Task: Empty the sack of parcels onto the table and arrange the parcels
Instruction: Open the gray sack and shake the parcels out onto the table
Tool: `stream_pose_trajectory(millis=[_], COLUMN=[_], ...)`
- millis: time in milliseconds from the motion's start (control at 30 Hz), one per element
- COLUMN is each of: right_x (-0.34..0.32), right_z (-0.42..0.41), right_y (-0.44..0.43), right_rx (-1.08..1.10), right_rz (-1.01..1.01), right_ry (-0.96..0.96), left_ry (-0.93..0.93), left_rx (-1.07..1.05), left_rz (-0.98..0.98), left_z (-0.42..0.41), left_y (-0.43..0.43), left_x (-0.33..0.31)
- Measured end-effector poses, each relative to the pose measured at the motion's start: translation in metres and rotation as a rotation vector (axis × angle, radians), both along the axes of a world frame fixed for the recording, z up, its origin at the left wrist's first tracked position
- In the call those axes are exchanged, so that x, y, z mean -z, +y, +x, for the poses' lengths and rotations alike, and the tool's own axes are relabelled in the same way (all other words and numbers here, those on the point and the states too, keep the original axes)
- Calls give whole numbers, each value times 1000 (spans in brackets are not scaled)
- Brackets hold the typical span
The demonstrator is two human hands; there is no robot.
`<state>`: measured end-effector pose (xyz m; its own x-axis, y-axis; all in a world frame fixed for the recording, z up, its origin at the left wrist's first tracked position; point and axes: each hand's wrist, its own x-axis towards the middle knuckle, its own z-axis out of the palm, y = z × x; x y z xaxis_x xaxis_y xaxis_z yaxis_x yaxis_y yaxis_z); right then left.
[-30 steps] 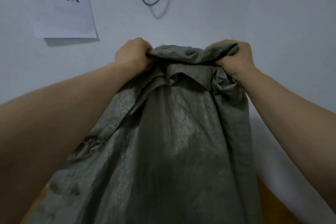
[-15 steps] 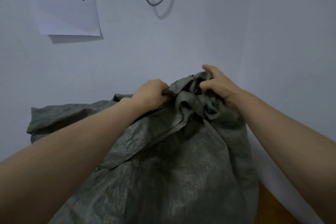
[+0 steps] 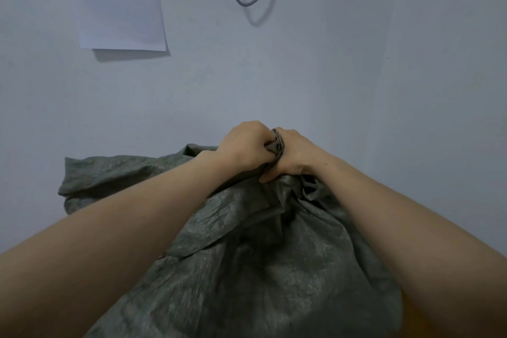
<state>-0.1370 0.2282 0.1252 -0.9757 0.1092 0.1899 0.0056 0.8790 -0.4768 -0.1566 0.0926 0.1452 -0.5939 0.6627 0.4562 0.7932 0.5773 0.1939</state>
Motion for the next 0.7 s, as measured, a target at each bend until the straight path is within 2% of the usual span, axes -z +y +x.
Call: stream_pose_trajectory(millis=[100, 200, 233, 333, 400, 500, 633, 700], right_x=[10, 19, 23, 30, 34, 38, 42, 44], right_z=[3, 9, 11, 19, 25, 33, 43, 49], right_y=[-5, -2, 1, 8, 10, 11, 15, 18], right_rx=[-21, -2, -2, -41, -78, -99, -117, -139], right_rz=[-18, -48, -79, -147, -186, -204, -273, -300], right_ry=[83, 134, 152, 227, 271, 320, 361, 375], left_ry=[-76, -234, -230, -65, -72, -240, -414, -449], left_rx=[18, 113, 125, -49, -134, -152, -139, -125], left_rz=[34, 188, 131, -395, -580, -593, -492, -482], left_z=[4, 3, 0, -13, -20, -26, -35, -42], left_y=[-5, -24, -34, -65, -78, -84, -88, -90], left_x=[2, 3, 4, 7, 9, 9, -1, -4])
